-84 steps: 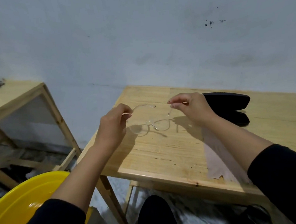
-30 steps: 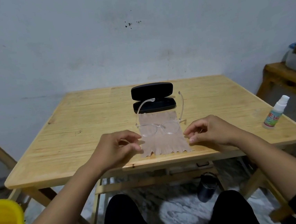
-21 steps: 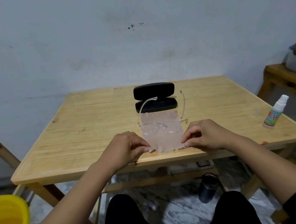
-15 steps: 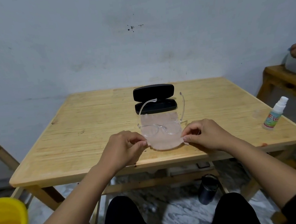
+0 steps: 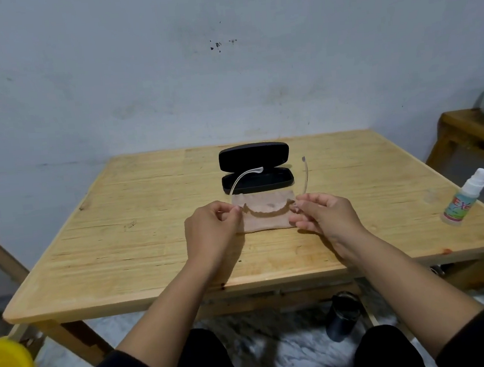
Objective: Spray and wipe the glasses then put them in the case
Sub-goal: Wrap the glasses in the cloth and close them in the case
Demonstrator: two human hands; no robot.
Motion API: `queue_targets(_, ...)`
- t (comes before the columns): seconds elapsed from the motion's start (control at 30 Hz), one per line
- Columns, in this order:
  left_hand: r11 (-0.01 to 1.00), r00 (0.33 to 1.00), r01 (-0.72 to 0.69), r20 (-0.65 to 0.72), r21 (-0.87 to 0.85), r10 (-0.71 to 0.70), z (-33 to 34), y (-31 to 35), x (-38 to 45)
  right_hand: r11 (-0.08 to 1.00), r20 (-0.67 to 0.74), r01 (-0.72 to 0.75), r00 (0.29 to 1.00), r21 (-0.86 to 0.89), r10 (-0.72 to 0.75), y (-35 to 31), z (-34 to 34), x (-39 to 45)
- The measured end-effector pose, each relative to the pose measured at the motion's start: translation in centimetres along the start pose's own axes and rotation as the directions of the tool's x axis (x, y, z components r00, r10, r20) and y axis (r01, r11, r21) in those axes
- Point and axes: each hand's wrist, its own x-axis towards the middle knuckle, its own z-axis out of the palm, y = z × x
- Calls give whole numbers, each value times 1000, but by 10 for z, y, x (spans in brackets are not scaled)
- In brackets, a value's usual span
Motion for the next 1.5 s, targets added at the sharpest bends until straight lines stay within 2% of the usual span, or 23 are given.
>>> queue_targets(0.13, 998, 1000, 22, 18, 51, -23, 4, -1, 3, 999, 27, 3, 1000, -46, -1, 2, 2, 0)
queue_targets(0.3, 1000, 1000, 8, -17, 10, -8, -2, -4, -1, 992, 43, 64, 997, -111, -59, 4, -5, -1)
queue_targets(0.47, 1000, 996, -5, -87, -25, 3, -17, -13, 16, 984, -100, 73, 991, -163, -90, 1, -23, 13)
queue_targets(0.57, 998, 1000, 4, -12, 58, -3, -21, -21, 38, 972, -128, 90, 984, -216, -120, -5, -31, 30)
queue_targets(0.73, 995, 978, -12, 207, 101, -9, -7, -23, 66, 877, 4, 150, 986, -457, -166, -12, -26, 63)
queue_targets(1.07, 993, 979, -27, 205, 114, 3, 15, -26, 90, 727, 197, 259, 965, -636, -172, -16, -8, 94)
queue_targets(1.17, 992, 971, -75, 233, 103, 49, 14, -29, 90, 720, 248, 305, 950, -624, -188, -14, -10, 96)
queue_targets(1.27, 985, 950, -143, 293, 94, 110, 13, -30, 88, 772, 263, 280, 953, -571, -151, -12, -15, 100)
queue_targets(1.33, 988, 944, -145, 306, 51, 123, 9, -33, 87, 862, 288, 226, 953, -455, -98, -12, -20, 102)
queue_targets(1.4, 993, 938, -112, 325, -39, 118, 4, -35, 87, 955, 333, 133, 942, -265, -38, -13, -25, 102)
queue_targets(1.5, 973, 903, -104, 391, -207, 180, -3, -33, 84, 989, 415, 79, 910, -128, -19, -16, -31, 97)
